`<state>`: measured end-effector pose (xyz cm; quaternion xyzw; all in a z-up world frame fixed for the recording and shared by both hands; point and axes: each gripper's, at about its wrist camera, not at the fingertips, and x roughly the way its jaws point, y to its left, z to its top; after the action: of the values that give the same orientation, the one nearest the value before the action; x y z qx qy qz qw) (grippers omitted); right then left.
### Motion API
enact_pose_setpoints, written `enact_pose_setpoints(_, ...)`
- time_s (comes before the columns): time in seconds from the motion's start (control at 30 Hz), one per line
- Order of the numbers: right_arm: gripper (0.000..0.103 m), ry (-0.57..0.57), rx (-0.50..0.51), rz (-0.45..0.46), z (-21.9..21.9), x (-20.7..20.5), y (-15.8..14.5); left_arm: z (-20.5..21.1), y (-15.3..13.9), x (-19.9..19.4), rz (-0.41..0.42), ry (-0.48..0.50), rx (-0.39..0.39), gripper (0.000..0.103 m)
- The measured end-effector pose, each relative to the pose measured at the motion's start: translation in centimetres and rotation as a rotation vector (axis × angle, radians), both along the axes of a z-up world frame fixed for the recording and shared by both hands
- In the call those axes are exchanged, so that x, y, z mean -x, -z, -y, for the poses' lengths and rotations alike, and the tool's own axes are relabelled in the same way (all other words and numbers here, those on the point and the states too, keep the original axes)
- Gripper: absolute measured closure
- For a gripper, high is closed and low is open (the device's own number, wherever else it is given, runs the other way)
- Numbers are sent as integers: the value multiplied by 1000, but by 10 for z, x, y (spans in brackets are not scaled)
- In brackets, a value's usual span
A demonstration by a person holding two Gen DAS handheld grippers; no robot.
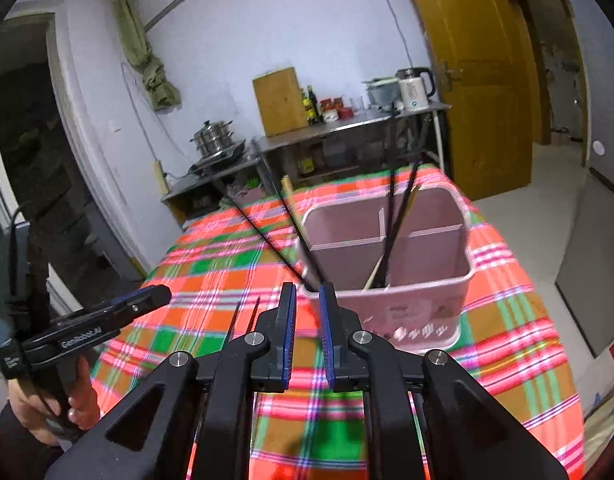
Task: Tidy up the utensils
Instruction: 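Move both tools back down to the chopsticks on the cloth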
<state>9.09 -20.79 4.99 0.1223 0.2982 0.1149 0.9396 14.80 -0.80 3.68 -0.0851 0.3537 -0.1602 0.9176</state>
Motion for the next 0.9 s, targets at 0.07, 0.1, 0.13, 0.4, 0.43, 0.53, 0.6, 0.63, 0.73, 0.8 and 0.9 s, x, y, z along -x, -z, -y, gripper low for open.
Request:
enact_pose_setpoints(0.07,91,-16,8,-15,-8,0,7,-6,14,0,-31,-20,-3,73)
enact_pose_setpoints(0.1,91,-29,12,-26,-14,-2,12,-8,20,-1,-45,-28,-8,73)
enact_pose_setpoints(0.13,91,-38,14,-33,-17,-1,15,-10,28,-2,-60,-36,-12,73)
enact_pose_setpoints(0.4,91,-94,28,-88,-37,-8,39,-10,75,-11,-144,-57,-53,73)
enact_pose_setpoints(0.43,91,-99,30,-94,-39,-10,42,-9,81,-12,-154,-59,-60,73)
enact_pose_setpoints(0.53,91,-113,33,-112,-45,-12,51,-8,95,-15,-177,-63,-76,73)
enact_pose_setpoints(0.6,91,-120,35,-123,-49,-13,56,-8,101,-17,-187,-67,-89,73)
enact_pose_setpoints(0.63,91,-125,37,-128,-51,-13,59,-8,104,-18,-193,-68,-93,73)
enact_pose_setpoints(0.73,91,-138,40,-137,-56,-15,63,-5,105,-16,-179,-60,-109,73)
enact_pose_setpoints(0.8,91,-142,40,-143,-57,-17,66,-2,105,-16,-172,-54,-130,73)
enact_pose_setpoints(0.9,91,-146,39,-150,-60,-20,68,3,105,-15,-152,-55,-162,73)
